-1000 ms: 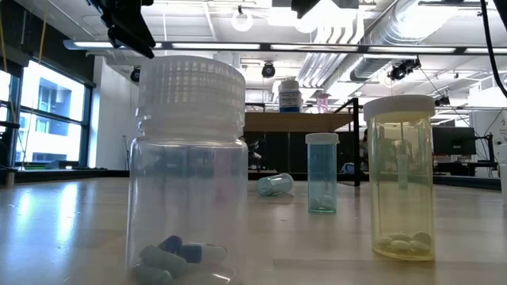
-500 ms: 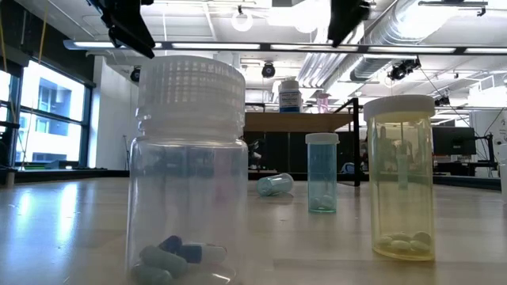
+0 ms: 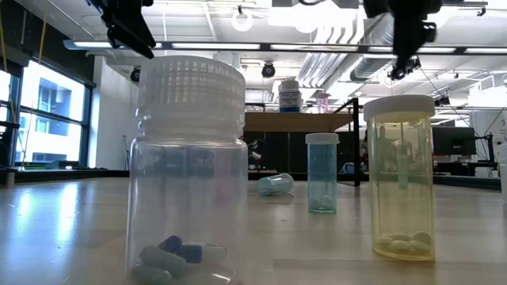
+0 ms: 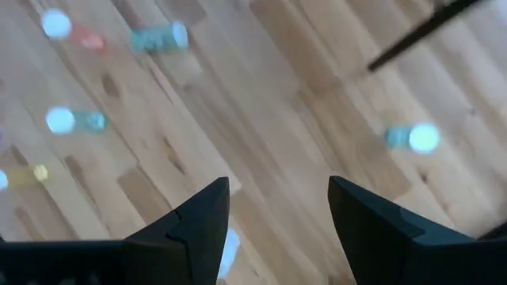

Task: Pick and place medicine bottles onto shelf by color
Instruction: Put the top transparent pill bottle on the shelf

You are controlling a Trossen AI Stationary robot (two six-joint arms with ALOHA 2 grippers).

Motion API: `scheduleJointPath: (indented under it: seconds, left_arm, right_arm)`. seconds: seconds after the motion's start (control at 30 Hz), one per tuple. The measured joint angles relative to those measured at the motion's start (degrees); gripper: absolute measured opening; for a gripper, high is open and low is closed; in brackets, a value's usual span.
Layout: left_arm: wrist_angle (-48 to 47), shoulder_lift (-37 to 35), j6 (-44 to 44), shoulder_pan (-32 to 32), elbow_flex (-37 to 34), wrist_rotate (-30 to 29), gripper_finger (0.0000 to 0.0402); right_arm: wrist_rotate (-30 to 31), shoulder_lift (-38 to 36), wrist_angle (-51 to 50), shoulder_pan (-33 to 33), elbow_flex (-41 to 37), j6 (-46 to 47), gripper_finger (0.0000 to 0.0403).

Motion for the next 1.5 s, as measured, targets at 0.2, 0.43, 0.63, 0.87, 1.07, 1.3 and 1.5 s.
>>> scheduleJointPath:
  seconds: [0.2, 0.43, 0.63, 0.87, 1.07, 1.3, 1.5]
  left_arm:
    - [0.01, -0.01, -3.50, 0.00, 0.00, 0.00, 0.0229]
    - [0.02, 0.00, -7.58, 0.00, 0.00, -0.08, 0.0229]
    - [0.02, 0.00, -10.36, 0.02, -0.01, -1.31, 0.0229]
    - [0.02, 0.00, -12.22, 0.01, -0.01, -1.31, 0.0229]
    - [0.04, 0.00, -13.35, 0.00, -0.01, -1.32, 0.0229]
    - [0.04, 0.00, -13.33, 0.00, 0.00, -1.33, 0.0229]
    - [0.04, 0.00, -13.32, 0.00, 0.00, -1.33, 0.0229]
  right_arm:
    - [-3.26, -4.14, 0.17, 0.00, -7.81, 1.41, 0.0207]
    - [-8.02, -6.72, 1.60, 0.02, -16.17, 6.14, 0.0207]
    - [-13.27, -6.78, 4.63, 0.02, -21.31, 13.66, 0.0207]
    - [-16.94, -6.76, 7.79, 4.02, -24.72, 22.89, 0.0207]
    - [-14.20, -6.76, 13.18, 11.75, -24.75, 29.95, 0.0207]
    - [-8.68, -5.04, 14.25, 18.67, -24.75, 34.66, 0.0207]
    - [-8.25, -1.37, 16.99, 22.16, -24.73, 36.59, 0.0207]
